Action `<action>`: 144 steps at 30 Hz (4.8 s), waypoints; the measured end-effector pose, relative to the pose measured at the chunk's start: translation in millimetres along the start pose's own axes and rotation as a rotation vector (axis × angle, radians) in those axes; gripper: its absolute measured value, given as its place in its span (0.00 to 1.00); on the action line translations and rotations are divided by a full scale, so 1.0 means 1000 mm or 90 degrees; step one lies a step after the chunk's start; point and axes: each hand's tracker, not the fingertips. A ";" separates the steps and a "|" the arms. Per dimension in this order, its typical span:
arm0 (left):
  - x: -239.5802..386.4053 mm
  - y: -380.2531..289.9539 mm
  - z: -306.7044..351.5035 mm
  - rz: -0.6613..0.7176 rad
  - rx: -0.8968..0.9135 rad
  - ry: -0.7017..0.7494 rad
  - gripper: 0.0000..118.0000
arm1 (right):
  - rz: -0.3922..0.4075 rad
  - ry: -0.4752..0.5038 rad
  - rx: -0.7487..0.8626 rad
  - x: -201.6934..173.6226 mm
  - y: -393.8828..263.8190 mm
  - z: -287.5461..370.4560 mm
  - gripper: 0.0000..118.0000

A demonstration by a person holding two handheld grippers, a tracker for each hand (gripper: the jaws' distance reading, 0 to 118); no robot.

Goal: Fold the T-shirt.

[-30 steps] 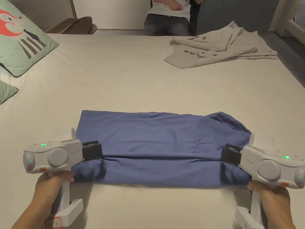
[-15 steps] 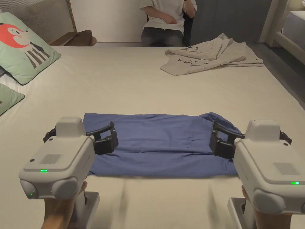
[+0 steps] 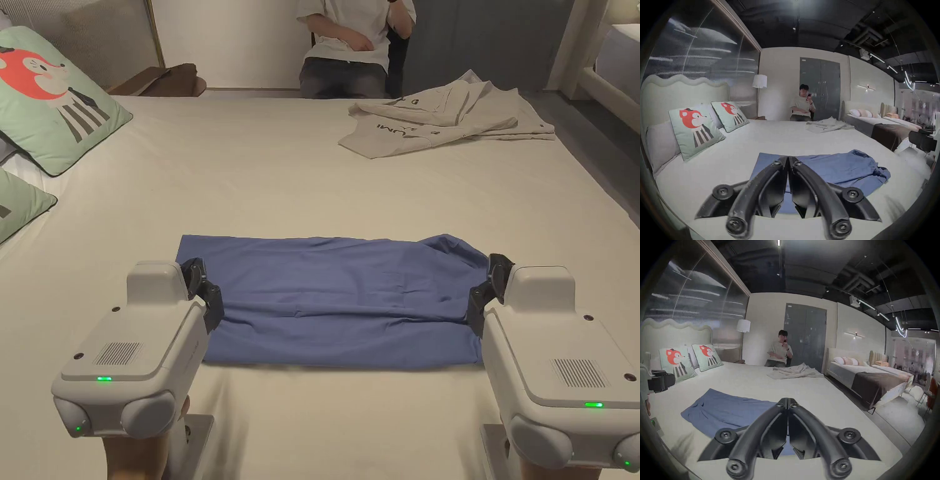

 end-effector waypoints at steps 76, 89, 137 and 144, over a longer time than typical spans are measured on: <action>-0.096 -0.048 -0.029 0.093 -0.381 0.039 0.04 | -0.111 0.018 -0.338 0.077 -0.079 -0.035 0.08; -0.096 -0.113 0.031 0.046 -0.456 0.066 0.04 | -0.095 0.003 -0.429 0.068 -0.150 0.031 0.08; 0.001 0.011 -0.027 0.015 -0.093 0.018 0.00 | 0.004 0.015 0.013 -0.010 0.012 0.002 0.00; -0.060 0.019 -0.132 0.052 -0.262 0.013 0.00 | 0.011 0.026 -0.011 -0.012 0.008 -0.040 0.00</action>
